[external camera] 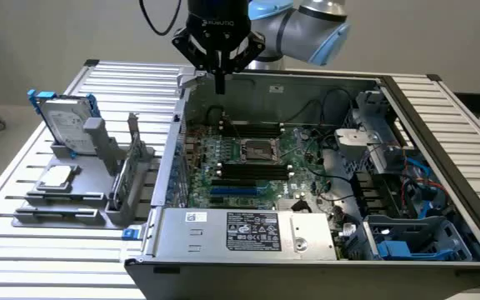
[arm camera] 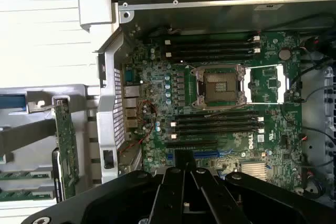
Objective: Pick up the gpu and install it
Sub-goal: 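Reach for the gpu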
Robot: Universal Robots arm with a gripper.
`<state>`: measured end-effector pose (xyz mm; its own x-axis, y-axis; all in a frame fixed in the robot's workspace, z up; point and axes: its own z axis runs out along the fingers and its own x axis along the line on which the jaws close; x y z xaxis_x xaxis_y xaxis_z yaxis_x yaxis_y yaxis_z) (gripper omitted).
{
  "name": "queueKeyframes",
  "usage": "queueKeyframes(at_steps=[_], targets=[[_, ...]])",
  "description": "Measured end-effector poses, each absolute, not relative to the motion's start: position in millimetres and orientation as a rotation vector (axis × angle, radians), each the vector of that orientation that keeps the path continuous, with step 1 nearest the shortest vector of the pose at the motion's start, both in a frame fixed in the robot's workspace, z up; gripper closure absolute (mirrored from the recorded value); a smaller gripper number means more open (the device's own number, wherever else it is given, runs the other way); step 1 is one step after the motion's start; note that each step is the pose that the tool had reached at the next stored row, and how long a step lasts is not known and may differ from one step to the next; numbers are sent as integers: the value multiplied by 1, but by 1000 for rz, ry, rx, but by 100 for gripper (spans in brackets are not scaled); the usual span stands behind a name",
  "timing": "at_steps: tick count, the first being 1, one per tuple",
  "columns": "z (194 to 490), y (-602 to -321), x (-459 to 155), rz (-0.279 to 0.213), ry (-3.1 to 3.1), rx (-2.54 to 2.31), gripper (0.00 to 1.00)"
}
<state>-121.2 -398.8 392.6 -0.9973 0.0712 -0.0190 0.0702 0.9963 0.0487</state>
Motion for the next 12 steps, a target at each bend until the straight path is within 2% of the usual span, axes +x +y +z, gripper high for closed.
queueKeyframes(at_steps=[12], targets=[[393, -399, -121, 75, 3118, 110, 89]])
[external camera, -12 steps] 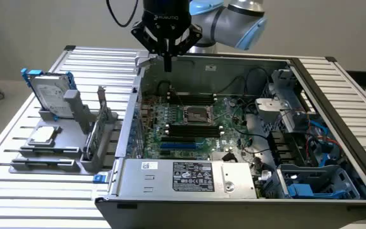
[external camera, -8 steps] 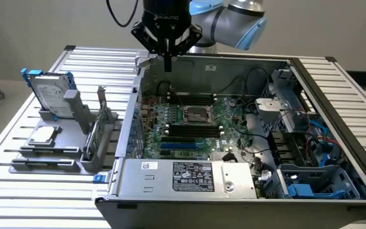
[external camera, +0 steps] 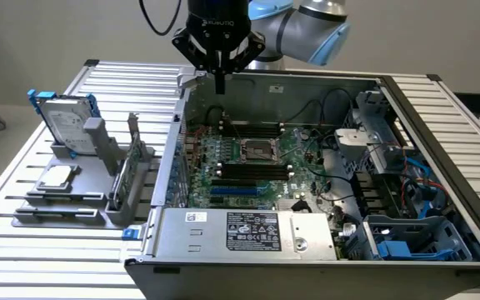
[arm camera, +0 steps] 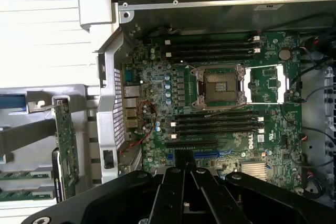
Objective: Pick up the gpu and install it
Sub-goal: 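Reach for the gpu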
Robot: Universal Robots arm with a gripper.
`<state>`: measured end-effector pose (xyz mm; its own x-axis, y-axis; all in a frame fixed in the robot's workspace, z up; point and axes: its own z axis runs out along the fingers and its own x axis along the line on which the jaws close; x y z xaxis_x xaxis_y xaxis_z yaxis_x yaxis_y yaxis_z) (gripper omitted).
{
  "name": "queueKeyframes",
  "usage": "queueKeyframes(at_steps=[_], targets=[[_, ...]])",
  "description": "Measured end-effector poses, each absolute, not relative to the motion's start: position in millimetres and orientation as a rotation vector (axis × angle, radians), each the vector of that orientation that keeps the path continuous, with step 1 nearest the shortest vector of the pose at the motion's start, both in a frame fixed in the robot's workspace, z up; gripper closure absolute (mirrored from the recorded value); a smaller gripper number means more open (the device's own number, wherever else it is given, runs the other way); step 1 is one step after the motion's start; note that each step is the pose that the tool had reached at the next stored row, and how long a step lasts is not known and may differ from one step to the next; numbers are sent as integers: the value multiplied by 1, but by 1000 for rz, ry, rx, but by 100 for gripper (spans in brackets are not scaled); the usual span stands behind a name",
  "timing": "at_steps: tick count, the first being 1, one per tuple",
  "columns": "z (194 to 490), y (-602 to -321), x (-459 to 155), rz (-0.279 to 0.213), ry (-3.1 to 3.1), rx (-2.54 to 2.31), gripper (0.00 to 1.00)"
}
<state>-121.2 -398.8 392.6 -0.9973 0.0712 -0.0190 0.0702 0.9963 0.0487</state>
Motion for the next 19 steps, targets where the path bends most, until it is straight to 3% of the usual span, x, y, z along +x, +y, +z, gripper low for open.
queueKeyframes(at_steps=[19], targets=[[385, -399, -197, 75, 3126, 111, 89]])
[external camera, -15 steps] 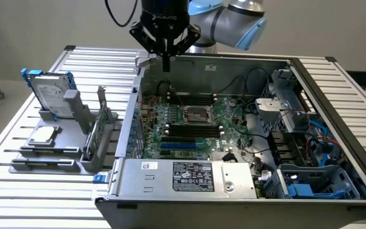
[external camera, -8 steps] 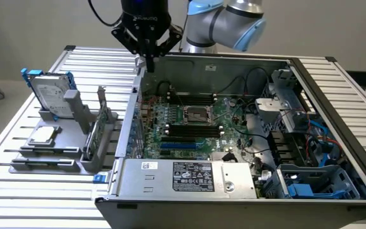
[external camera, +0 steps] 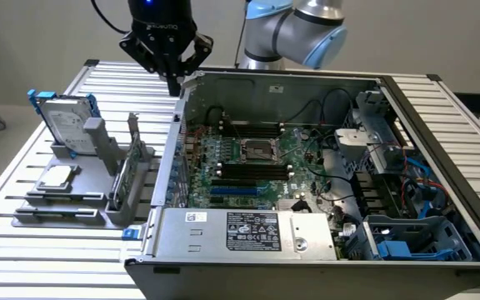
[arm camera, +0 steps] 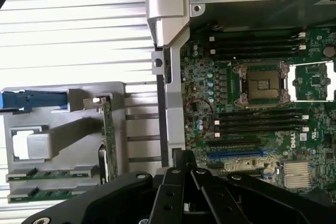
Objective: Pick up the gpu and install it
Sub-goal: 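Reach for the gpu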
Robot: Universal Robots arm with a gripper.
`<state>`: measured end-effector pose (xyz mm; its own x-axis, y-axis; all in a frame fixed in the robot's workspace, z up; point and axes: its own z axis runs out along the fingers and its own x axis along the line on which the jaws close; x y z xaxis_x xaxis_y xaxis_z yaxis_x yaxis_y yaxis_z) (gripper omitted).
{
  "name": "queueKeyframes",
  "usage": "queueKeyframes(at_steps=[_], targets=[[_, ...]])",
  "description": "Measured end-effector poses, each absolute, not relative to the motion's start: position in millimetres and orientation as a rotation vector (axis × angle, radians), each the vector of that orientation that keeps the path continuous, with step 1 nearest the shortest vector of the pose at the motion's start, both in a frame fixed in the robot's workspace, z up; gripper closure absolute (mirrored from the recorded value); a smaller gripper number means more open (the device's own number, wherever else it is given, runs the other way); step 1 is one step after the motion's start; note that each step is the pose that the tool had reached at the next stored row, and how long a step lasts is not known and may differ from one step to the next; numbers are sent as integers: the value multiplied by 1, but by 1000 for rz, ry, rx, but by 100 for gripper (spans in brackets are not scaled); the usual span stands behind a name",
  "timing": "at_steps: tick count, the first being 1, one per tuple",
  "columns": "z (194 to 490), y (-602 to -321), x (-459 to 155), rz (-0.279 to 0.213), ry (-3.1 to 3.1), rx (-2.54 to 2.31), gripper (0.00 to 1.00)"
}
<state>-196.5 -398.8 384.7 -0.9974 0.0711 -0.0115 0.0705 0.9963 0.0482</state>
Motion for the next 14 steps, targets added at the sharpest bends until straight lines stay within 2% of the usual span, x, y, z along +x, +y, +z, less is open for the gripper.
queueKeyframes(at_steps=[14], targets=[[374, -399, -260, 68, 3135, 112, 89]])
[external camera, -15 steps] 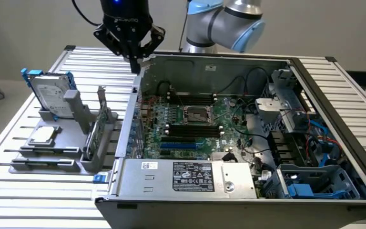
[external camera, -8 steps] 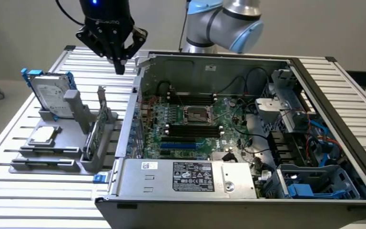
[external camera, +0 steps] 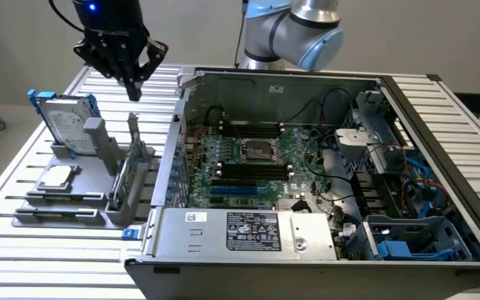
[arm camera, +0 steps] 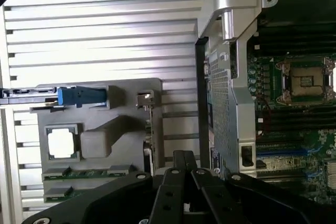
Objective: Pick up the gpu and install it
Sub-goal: 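Reach for the gpu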
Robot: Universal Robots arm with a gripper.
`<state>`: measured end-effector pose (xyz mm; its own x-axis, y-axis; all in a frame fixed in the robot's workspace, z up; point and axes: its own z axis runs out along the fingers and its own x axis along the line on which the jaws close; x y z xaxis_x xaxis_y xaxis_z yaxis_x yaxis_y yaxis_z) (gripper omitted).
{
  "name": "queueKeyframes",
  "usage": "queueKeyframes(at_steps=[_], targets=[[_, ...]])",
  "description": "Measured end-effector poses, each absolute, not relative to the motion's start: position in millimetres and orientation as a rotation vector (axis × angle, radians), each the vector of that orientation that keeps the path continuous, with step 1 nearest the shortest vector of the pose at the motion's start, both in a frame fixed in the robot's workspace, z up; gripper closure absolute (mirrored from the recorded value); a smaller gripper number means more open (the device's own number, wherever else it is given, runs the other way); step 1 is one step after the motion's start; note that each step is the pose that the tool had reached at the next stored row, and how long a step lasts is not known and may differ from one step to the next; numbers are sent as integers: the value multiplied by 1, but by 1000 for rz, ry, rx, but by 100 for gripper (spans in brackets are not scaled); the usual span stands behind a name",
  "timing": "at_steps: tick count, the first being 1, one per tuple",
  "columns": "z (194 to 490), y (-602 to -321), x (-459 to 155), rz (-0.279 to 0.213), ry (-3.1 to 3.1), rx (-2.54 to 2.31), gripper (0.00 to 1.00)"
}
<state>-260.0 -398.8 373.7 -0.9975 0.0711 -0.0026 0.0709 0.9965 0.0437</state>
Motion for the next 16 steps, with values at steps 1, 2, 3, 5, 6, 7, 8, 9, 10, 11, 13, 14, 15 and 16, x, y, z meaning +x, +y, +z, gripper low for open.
queueKeyframes(at_steps=[1, 2, 3, 5, 6, 7, 8, 9, 10, 11, 13, 14, 15, 16], targets=[[373, -399, -265, 68, 3135, 112, 89], [372, -399, -269, 67, 3136, 112, 89], [371, -399, -274, 67, 3136, 112, 89], [369, -399, -283, 66, 3137, 112, 89], [368, -399, -287, 65, 3137, 111, 89], [367, -399, -291, 64, 3137, 111, 89], [366, -399, -295, 60, 3137, 111, 89], [366, -399, -296, 53, 3138, 110, 89], [366, -399, -297, 45, 3138, 108, 89], [366, -399, -297, 31, 3138, 105, 89], [366, -399, -298, -7, 3138, 90, 89], [365, -399, -298, -23, 3138, 79, 89], [365, -399, -298, -28, 3138, 69, 89], [365, -399, -298, -28, 3138, 64, 89]])
